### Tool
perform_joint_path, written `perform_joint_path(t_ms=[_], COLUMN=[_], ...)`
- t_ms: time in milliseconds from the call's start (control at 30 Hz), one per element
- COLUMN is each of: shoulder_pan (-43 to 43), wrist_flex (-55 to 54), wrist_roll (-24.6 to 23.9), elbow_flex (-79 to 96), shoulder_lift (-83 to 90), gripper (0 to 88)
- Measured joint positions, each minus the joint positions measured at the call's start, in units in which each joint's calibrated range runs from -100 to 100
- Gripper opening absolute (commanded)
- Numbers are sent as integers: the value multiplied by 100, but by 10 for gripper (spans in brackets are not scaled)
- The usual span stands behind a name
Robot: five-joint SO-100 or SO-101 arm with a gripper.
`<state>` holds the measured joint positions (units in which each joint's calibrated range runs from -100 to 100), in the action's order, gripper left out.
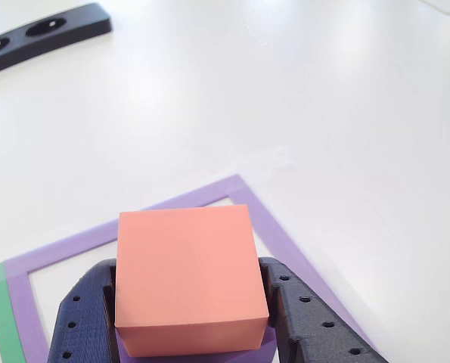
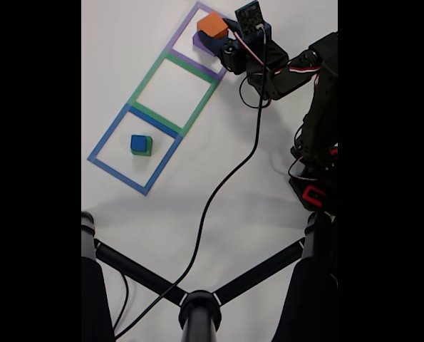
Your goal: Tower of hanoi
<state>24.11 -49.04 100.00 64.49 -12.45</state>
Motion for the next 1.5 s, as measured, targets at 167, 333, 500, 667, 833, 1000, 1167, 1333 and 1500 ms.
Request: perform_joint_path(t_ms=[167, 333, 500, 667, 833, 1000, 1167, 1333, 1500], shoulder_pan=[-8, -156, -213, -213, -213, -458, -876, -1343, -1703], wrist_flex=[233, 1364, 3475, 6461, 9639, 12528, 13997, 14462, 14631], wrist_roll=[0, 0, 0, 0, 0, 0, 0, 0, 0], elbow_flex=[9, 35, 26, -548, -2167, -4578, -6362, -6989, -7198], shoulder_lift=[177, 1275, 3005, 4897, 5690, 5707, 5640, 5640, 5648], gripper=[118, 118, 114, 112, 109, 107, 106, 105, 104])
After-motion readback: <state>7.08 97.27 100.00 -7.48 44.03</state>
